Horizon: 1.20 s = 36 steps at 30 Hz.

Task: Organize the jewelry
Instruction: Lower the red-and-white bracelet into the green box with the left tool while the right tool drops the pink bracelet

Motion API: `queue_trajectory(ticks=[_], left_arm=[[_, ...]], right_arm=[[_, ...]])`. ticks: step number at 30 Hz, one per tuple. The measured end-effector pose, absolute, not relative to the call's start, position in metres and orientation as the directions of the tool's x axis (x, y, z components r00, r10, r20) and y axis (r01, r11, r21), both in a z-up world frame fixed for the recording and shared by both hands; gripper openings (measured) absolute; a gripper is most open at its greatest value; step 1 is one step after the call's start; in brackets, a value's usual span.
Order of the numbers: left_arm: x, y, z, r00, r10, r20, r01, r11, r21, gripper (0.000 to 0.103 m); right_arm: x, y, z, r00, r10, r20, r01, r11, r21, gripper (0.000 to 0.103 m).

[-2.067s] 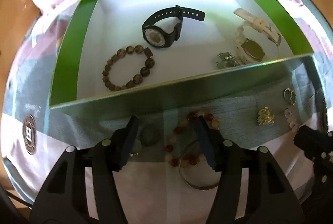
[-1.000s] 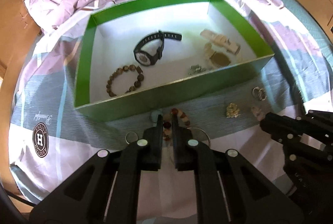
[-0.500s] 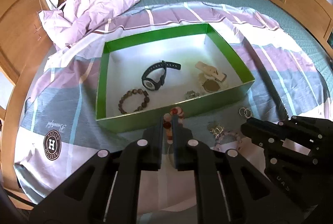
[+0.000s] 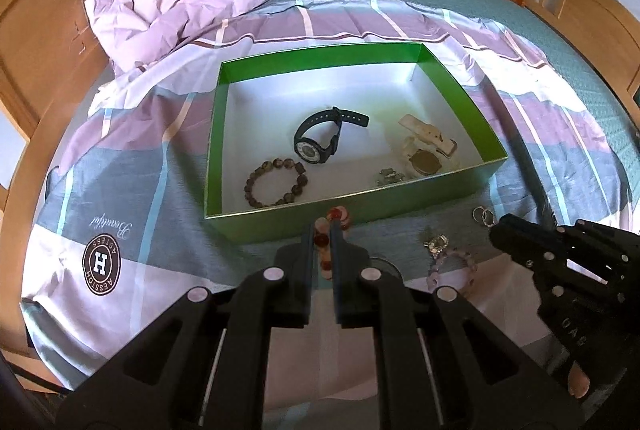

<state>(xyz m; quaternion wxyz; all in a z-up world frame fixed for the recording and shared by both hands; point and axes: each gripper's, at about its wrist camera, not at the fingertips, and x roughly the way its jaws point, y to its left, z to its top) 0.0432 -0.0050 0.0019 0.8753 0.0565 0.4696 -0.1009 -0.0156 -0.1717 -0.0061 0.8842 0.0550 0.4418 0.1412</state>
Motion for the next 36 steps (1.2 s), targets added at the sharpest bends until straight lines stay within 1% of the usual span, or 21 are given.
queue_trajectory(ticks=[5,7,8,9,10,11,12,13,15,16,17,21,24,27,31,33,36], left_arm=[[0.046,0.002,0.006,0.536,-0.142,-0.832,0.218,0.976,-0.027,0.009],[0.047,0.002,0.005,0.535,-0.141,-0.833,0.218,0.976,-0.025,0.009],[0.047,0.002,0.005,0.534,-0.138,-0.834,0.218,0.976,-0.022,0.009],[0.047,0.001,0.004,0.531,-0.136,-0.836,0.222,0.975,-0.017,0.009],[0.046,-0.001,0.002,0.529,-0.133,-0.838,0.224,0.974,-0.014,0.009],[0.046,-0.002,0.001,0.526,-0.130,-0.841,0.227,0.974,-0.009,0.009],[0.046,-0.003,0.000,0.523,-0.128,-0.843,0.228,0.974,-0.007,0.009],[0.046,-0.003,-0.001,0.519,-0.128,-0.845,0.230,0.973,-0.006,0.009],[0.047,-0.005,-0.003,0.517,-0.129,-0.846,0.233,0.973,-0.007,0.009],[0.047,-0.006,-0.003,0.517,-0.130,-0.846,0.233,0.972,-0.006,0.009],[0.046,-0.007,-0.003,0.518,-0.132,-0.845,0.235,0.972,-0.008,0.009],[0.045,-0.009,0.000,0.531,-0.134,-0.837,0.239,0.971,-0.004,0.009],[0.044,-0.008,0.005,0.547,-0.129,-0.827,0.234,0.972,0.002,0.009],[0.044,-0.003,0.015,0.570,-0.132,-0.811,0.219,0.976,-0.004,0.009],[0.047,0.004,0.030,0.597,-0.147,-0.789,0.208,0.978,-0.025,0.009],[0.050,0.004,0.034,0.597,-0.151,-0.788,0.212,0.977,-0.027,0.009],[0.057,0.000,0.033,0.593,-0.155,-0.790,0.217,0.976,-0.029,0.009]], right_arm=[[-0.018,-0.174,-0.002,0.581,0.304,-0.755,-0.200,0.953,0.230,0.008],[-0.015,-0.172,-0.007,0.555,0.287,-0.781,-0.202,0.957,0.209,0.009],[-0.011,-0.167,-0.017,0.505,0.261,-0.823,-0.209,0.962,0.176,0.015],[-0.008,-0.163,-0.030,0.461,0.214,-0.861,-0.196,0.971,0.137,0.024],[-0.006,-0.160,-0.043,0.418,0.176,-0.891,-0.185,0.977,0.106,0.040],[-0.004,-0.158,-0.055,0.378,0.143,-0.915,-0.178,0.981,0.080,0.044],[-0.003,-0.157,-0.066,0.350,0.111,-0.930,-0.171,0.984,0.054,0.044],[-0.002,-0.154,-0.079,0.325,0.066,-0.943,-0.166,0.986,0.012,0.044],[-0.003,-0.153,-0.085,0.324,0.051,-0.945,-0.171,0.985,-0.005,0.043],[-0.004,-0.152,-0.082,0.332,0.056,-0.941,-0.175,0.984,-0.003,0.023],[-0.004,-0.151,-0.081,0.331,0.075,-0.941,-0.183,0.983,0.014,0.009],[-0.009,-0.149,-0.065,0.377,0.123,-0.918,-0.193,0.980,0.052,0.008],[-0.012,-0.150,-0.040,0.453,0.185,-0.872,-0.202,0.974,0.101,0.008],[-0.018,-0.157,-0.007,0.564,0.254,-0.786,-0.207,0.965,0.163,0.008],[-0.022,-0.164,0.030,0.659,0.320,-0.680,-0.220,0.947,0.233,0.008],[-0.019,-0.166,0.044,0.679,0.341,-0.650,-0.240,0.940,0.243,0.008],[-0.002,-0.154,0.060,0.700,0.312,-0.642,-0.247,0.950,0.191,0.008]])
